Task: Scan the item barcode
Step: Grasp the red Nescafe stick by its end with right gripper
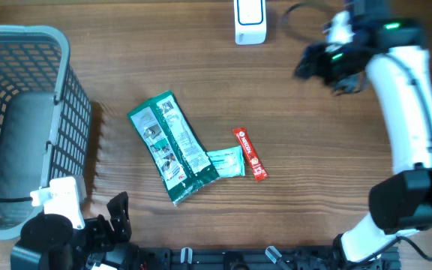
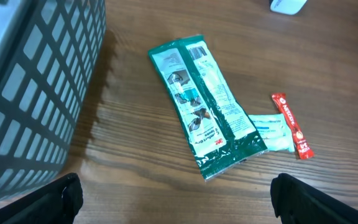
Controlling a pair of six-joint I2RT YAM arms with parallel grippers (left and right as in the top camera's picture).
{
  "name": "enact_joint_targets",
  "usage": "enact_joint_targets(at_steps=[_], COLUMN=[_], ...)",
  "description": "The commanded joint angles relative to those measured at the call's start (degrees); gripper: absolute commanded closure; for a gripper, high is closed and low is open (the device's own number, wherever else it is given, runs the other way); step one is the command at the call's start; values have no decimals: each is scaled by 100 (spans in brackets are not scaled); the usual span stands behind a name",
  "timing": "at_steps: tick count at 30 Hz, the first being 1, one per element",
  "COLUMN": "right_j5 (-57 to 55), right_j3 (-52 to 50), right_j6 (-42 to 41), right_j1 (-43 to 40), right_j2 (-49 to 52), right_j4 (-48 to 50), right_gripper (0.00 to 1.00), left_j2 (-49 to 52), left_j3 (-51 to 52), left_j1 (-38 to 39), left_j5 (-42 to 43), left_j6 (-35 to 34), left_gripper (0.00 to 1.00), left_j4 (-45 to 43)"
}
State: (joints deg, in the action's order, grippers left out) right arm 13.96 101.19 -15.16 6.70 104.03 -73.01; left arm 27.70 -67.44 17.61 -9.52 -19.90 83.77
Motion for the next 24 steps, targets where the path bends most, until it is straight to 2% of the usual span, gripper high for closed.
enact_joint_targets(at_steps=[1, 3, 4, 7, 9, 12, 16, 20, 22, 24], right_j5=[-850, -1060, -1187, -1746, -2188, -2568, -2765, -2905, -3543, -3731], right_j3=[-1045, -1580, -2175, -3115, -3460, -3532, -3532, -3532, -3532, -3532], right_j6=[7, -175, -341, -341, -343, -350, -612, -638, -911, -1047], right_j1=[1014, 1408, 1816, 2553, 2883, 3318, 3414, 3773, 4002, 4059], right_j2=[79, 79, 79, 90, 164, 304, 627, 754, 817, 890], right_j4=[367, 828, 1379, 2461, 2907, 3038, 2885, 2852, 2809, 2708], right_gripper=[26, 35, 45, 46, 52, 55, 66, 67, 64, 62], left_j2=[0, 0, 0, 0, 0, 0, 0, 0, 0, 0], left_j3=[4, 4, 4, 4, 4, 4, 4, 4, 4, 4], left_j1=[-26, -26, -26, -26, -26, -26, -26, -26, -26, -26], left_j5=[9, 9, 9, 9, 9, 9, 9, 9, 9, 9], left_j6=[-50, -50, -50, -50, -50, -50, -50, -50, -50, -50], left_gripper=[0, 0, 0, 0, 0, 0, 0, 0, 0, 0], left_j4=[-11, -11, -11, -11, -11, -11, -11, -11, -11, -11])
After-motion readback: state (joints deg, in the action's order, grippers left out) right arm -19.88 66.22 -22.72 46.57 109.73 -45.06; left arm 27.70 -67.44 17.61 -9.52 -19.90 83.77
